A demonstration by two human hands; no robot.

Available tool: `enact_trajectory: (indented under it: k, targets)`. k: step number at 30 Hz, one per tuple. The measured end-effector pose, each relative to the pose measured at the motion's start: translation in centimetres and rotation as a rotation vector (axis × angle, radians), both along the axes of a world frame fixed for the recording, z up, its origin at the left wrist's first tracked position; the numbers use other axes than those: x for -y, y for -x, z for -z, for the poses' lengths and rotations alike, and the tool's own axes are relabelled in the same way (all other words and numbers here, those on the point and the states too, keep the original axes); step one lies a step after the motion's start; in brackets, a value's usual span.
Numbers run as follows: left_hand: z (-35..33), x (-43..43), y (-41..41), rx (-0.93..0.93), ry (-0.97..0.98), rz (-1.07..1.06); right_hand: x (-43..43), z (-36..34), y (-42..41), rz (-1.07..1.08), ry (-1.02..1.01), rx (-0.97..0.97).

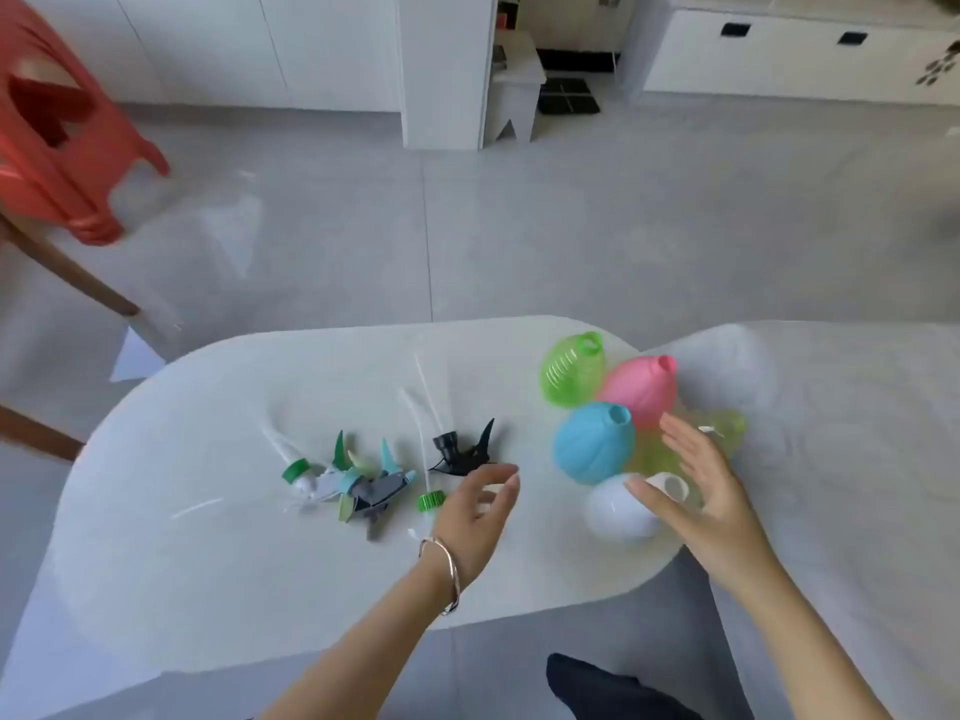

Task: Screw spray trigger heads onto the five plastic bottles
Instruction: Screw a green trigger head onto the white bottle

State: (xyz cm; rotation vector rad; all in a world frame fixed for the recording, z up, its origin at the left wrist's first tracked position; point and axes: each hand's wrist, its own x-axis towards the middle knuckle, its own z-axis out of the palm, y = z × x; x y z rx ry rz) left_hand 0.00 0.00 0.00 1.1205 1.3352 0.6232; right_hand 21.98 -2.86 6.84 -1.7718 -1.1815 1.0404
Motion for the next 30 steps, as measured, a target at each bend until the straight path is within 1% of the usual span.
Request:
enact_trajectory:
  k: [4,10,13,17,21,23,25,28,30]
  targets:
    - [2.3,-0.5,-2.0,0.051,-0.056,0.060,0.9,4.1,-0.8,0.045,-0.112,0.010]
    - [5.5,-0.1,-3.0,0.105,-0.170,0.140,2.2,10.7,-1.4,0.074,-0.140,0.022]
    - [5.9,0.4,-3.3,0.141,-0.233,0.156,2.9,12.1,-1.2,0.132,-0.217,0.013]
    - [4.9,2.3,-2.6,0.151,-0.331,0.169,4.3,11.5,-0.1,0.155,-0.338,-0.008]
    - [3.2,5.8,-1.0,0.084,-0.393,0.209,6.3,8.9,2.7,0.088,-0.373,-0.191]
    - [2.3,7.2,0.1,0.044,-0.421,0.219,7.1,7.7,4.3,0.029,-0.381,-0.288]
    - [1.5,8.4,1.6,0.042,-0.441,0.203,8.0,6.6,6.3,-0.023,-0.370,-0.356]
    - [0.6,10.1,3.8,0.053,-0.477,0.201,9.2,5.5,9.1,-0.098,-0.347,-0.412]
    - [0.4,10.9,5.4,0.059,-0.494,0.183,9.7,5.1,11.0,-0.167,-0.320,-0.413]
